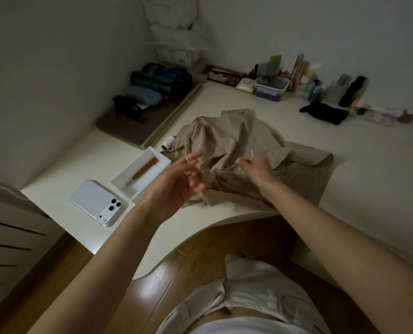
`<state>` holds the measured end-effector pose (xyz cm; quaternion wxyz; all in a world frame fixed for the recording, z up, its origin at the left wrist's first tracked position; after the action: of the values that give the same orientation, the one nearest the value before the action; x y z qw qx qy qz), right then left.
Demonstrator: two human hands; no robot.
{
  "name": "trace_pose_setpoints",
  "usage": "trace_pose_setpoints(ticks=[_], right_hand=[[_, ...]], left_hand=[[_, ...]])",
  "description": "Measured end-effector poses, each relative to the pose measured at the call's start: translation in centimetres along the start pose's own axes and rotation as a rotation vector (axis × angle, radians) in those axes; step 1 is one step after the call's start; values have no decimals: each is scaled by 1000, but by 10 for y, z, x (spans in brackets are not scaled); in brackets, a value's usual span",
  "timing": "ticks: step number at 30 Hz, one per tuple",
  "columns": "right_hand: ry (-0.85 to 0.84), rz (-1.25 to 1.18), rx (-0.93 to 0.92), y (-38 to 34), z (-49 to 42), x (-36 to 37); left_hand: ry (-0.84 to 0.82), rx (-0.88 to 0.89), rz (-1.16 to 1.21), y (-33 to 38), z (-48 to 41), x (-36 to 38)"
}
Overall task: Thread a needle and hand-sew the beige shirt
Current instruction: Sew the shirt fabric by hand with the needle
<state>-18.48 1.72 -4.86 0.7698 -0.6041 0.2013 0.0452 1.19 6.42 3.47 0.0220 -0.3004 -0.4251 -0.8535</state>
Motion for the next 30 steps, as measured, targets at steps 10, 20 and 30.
trace_pose_setpoints(ticks=[10, 20, 30], right_hand=[[25, 17, -119, -29, -15, -1], [-118, -9, -202, -61, -25, 7], [-82, 42, -235, -73, -46, -3]], left_hand=[[526, 256, -543, 34, -2, -25], [653, 42, -1546, 25, -49, -54], [148, 115, -932, 27, -83, 0]])
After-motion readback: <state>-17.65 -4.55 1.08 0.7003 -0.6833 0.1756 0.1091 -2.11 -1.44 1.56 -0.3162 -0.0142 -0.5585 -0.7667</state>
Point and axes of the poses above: each hand's wrist, its own z-axis away from the middle knuckle, its own x-axis out of the palm, y = z × x, the point moved 6 cm from there along -z, towards the middle knuckle, and after that the axes turned 8 degrees about -x, right-handed, at the moved point
